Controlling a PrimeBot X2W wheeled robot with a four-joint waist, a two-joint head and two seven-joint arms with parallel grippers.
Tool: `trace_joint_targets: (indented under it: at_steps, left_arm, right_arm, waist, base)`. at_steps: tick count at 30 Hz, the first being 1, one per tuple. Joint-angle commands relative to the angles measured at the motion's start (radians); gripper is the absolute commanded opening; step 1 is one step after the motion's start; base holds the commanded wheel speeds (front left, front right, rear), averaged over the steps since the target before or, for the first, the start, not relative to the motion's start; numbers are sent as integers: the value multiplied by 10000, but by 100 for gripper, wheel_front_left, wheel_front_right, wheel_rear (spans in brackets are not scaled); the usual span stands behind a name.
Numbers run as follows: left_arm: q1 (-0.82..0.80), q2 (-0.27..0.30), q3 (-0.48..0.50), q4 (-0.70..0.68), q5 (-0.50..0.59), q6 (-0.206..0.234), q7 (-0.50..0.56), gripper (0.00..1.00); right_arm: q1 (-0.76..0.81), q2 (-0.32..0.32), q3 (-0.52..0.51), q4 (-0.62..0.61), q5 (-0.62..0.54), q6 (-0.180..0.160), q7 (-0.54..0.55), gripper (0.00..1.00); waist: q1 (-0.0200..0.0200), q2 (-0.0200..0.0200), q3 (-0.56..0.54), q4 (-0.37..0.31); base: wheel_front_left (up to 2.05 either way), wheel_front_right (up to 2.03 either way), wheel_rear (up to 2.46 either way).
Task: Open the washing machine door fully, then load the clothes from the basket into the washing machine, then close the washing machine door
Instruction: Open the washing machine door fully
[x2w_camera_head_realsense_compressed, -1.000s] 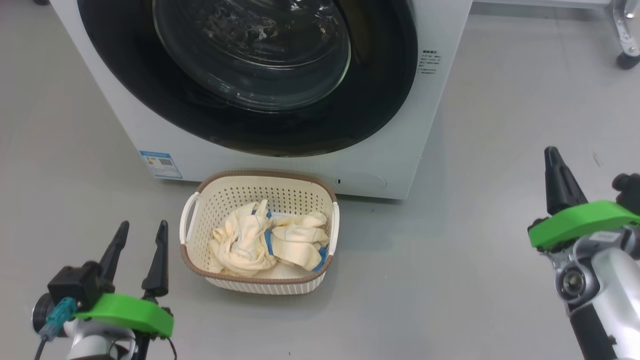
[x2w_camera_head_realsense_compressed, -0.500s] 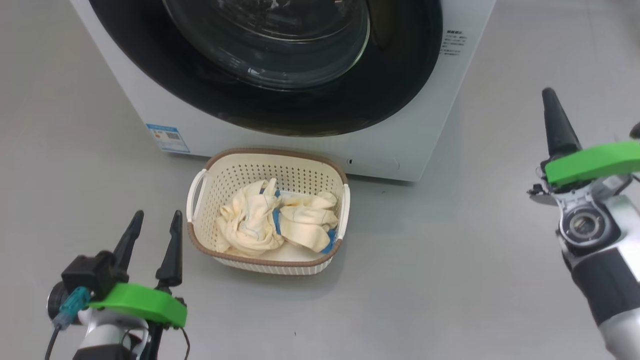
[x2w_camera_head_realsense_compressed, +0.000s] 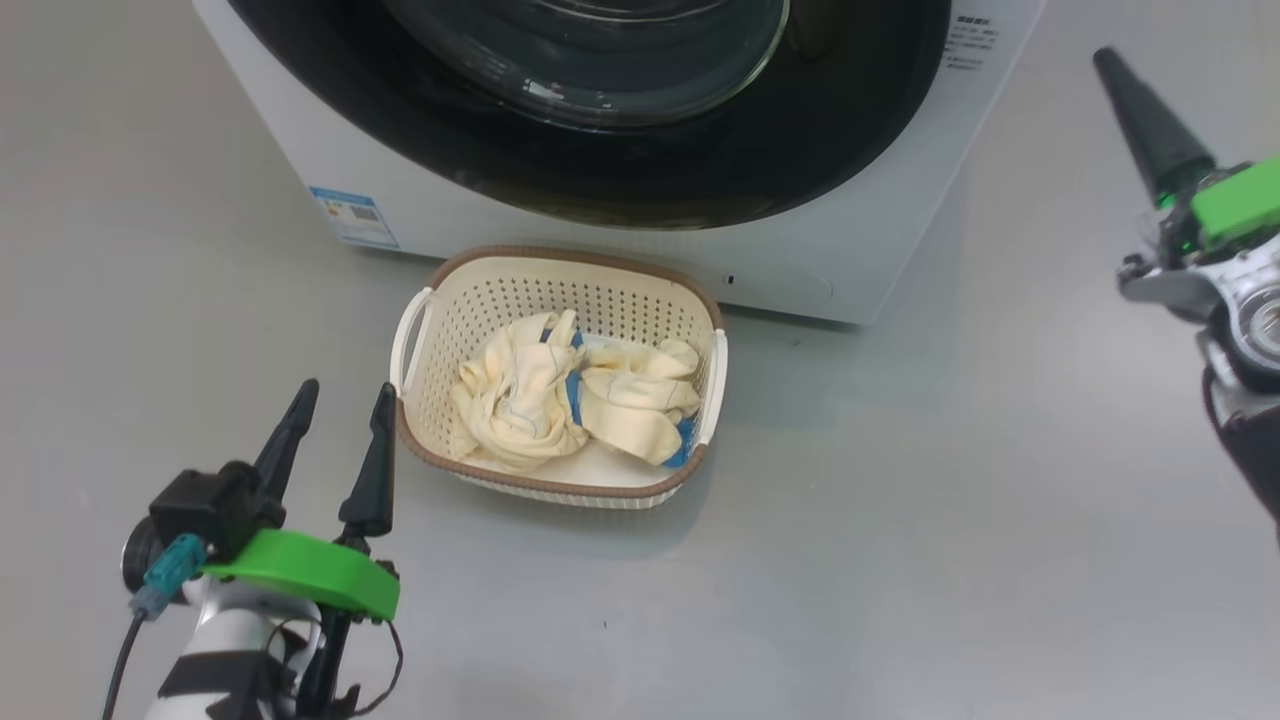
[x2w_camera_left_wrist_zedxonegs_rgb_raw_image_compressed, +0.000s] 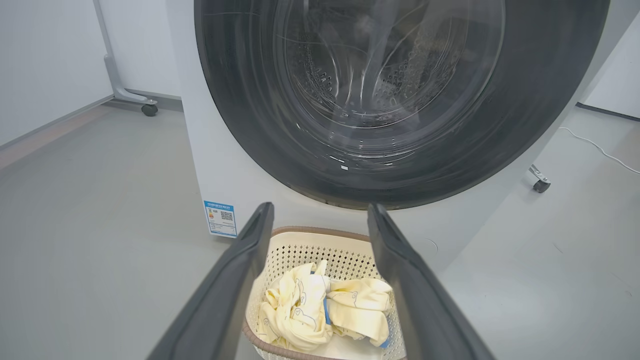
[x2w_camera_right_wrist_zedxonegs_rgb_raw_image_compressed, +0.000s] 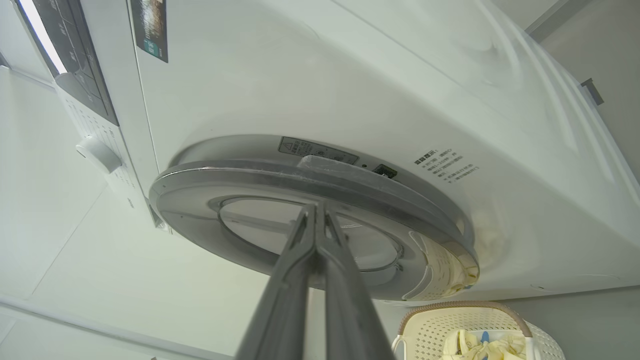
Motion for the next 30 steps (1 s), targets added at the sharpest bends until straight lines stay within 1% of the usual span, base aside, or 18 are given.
trace_joint_targets:
  at_steps: [1,2,5,9,20,30]
  left_arm:
    - [-481,228,242,-260,-81,6,-141,100]
    - [-585,237,153,-278,-117,6,-141,100]
    - [-736,240,37,-317,-166,6,-141,100]
    - [-943,198,-131,-360,-216,6,-141,100]
    - [-1310,-27,-410,-433,-341,6,-141,100]
    - [-1622,-160,-599,-529,-409,6,-141,100]
  right_arm:
    - [-500,-295,-218,-353,336,17,306,0]
    - [-711,-408,-393,-312,556,17,661,0]
    - [-1060,-508,-640,-230,776,17,1149,0]
    - [-1499,-666,-795,-53,773,17,1759,0]
    - [-2497,-678,-1034,342,459,17,2258,0]
    - [-3292,-641,-1028,553,240,17,2669,0]
  waist:
    - [0,0,185,124]
    - [0,0,339,206]
    - [0,0,570,334]
    - [0,0,857,524]
    - [0,0,1453,947]
    - [0,0,2001,1292]
  base:
    - [0,0,0]
    - [0,0,0]
    - [0,0,0]
    - [0,0,0]
    - [0,0,0]
    - [0,0,0]
